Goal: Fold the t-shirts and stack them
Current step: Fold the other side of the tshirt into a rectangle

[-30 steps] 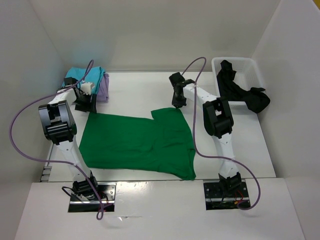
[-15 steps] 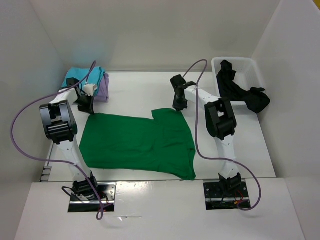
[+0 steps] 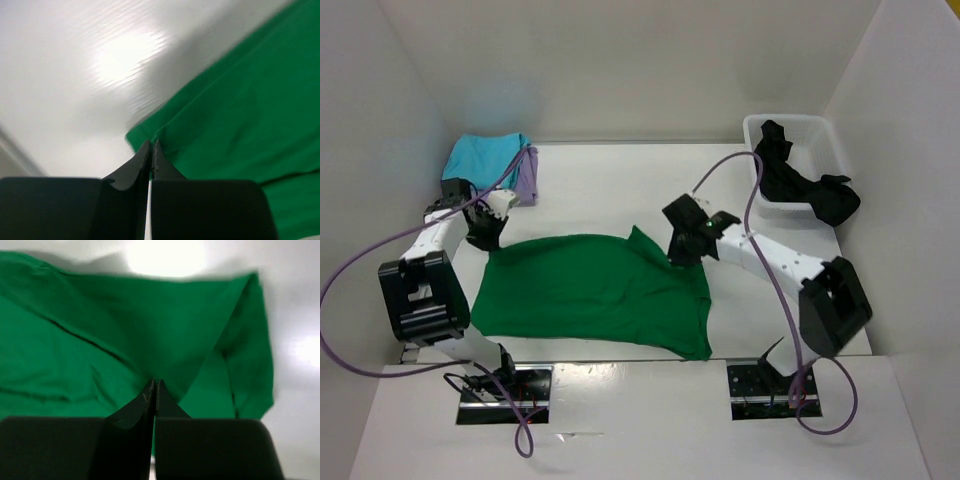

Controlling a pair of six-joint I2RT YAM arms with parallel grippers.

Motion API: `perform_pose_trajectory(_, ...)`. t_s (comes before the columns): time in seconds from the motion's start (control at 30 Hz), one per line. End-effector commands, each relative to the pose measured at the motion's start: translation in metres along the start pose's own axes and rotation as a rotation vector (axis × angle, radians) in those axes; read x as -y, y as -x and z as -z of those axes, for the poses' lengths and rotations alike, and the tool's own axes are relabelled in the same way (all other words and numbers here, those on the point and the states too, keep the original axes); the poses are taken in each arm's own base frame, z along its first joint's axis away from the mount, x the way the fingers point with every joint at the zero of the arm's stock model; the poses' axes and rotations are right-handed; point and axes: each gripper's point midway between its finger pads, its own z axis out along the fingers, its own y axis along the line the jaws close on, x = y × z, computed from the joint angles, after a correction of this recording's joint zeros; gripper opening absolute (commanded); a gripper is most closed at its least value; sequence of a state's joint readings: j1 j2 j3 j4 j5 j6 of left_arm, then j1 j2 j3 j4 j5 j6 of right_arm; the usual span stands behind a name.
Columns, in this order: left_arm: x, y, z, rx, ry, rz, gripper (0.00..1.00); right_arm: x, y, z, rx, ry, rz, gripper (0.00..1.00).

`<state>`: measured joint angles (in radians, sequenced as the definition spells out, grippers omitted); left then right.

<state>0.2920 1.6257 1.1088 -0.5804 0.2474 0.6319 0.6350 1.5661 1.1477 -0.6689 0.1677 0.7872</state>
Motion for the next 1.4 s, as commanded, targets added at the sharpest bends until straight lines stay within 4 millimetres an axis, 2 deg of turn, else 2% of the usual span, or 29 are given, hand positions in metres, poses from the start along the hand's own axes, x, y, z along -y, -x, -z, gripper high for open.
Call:
perform_pose_trajectory(0.0, -0.014, -0.020, 0.008, -0.020, 0.074, -0.104, 0.00, 0.005, -0.029, 0.013, 0.003, 0.013, -0.113, 0.00)
perform_pose_trajectory(0.03, -0.016, -0.024, 0.009, -0.030, 0.097, -0.118, 0.00, 0.012, -0.049, 0.012, -0.027, -0.006, -0.130, 0.00)
perform_pose_trajectory(0.1, -0.020, -0.026, 0.015, -0.020, 0.133, -0.128, 0.00, 0.016, -0.063, 0.021, -0.040, -0.003, -0.150, 0.00)
perform_pose_trajectory(0.17, -0.016, -0.032, 0.018, -0.028, 0.142, -0.119, 0.00, 0.033, -0.081, 0.023, -0.064, -0.072, -0.186, 0.00)
perform_pose_trajectory(0.23, -0.019, -0.032, 0.018, -0.029, 0.157, -0.106, 0.00, 0.039, -0.089, 0.028, -0.066, -0.095, -0.198, 0.00)
perform_pose_trajectory(0.43, -0.021, -0.035, 0.027, -0.033, 0.204, -0.110, 0.00, 0.049, -0.090, 0.047, -0.030, -0.070, -0.263, 0.00)
perform_pose_trajectory(0.5, -0.023, -0.027, 0.034, -0.004, 0.219, -0.117, 0.00, 0.046, -0.085, 0.056, -0.011, -0.031, -0.274, 0.00)
perform_pose_trajectory(0.67, -0.026, -0.017, 0.044, 0.025, 0.235, -0.125, 0.00, 0.037, -0.097, 0.064, -0.027, 0.011, -0.263, 0.00)
perform_pose_trajectory(0.73, -0.025, -0.018, 0.045, 0.025, 0.236, -0.134, 0.00, 0.037, -0.106, 0.061, -0.040, 0.009, -0.273, 0.00)
perform_pose_trajectory(0.87, -0.011, -0.037, 0.033, -0.009, 0.189, -0.122, 0.00, 0.030, -0.136, 0.054, -0.103, -0.002, -0.250, 0.00)
perform_pose_trajectory(1.0, 0.002, -0.055, 0.023, -0.046, 0.152, -0.110, 0.00, 0.037, -0.153, 0.048, -0.128, -0.067, -0.219, 0.00)
perform_pose_trajectory(1.2, 0.004, -0.068, 0.012, -0.088, 0.139, -0.101, 0.01, 0.042, -0.172, 0.036, -0.158, -0.134, -0.170, 0.00)
perform_pose_trajectory(1.23, 0.005, -0.070, 0.009, -0.097, 0.131, -0.098, 0.04, 0.048, -0.176, 0.031, -0.164, -0.163, -0.161, 0.13)
perform_pose_trajectory(1.3, 0.005, -0.073, 0.007, -0.110, 0.130, -0.096, 0.08, 0.049, -0.179, 0.030, -0.180, -0.170, -0.160, 0.36)
perform_pose_trajectory(1.37, 0.002, -0.070, 0.007, -0.109, 0.131, -0.096, 0.11, 0.048, -0.183, 0.032, -0.191, -0.165, -0.150, 0.50)
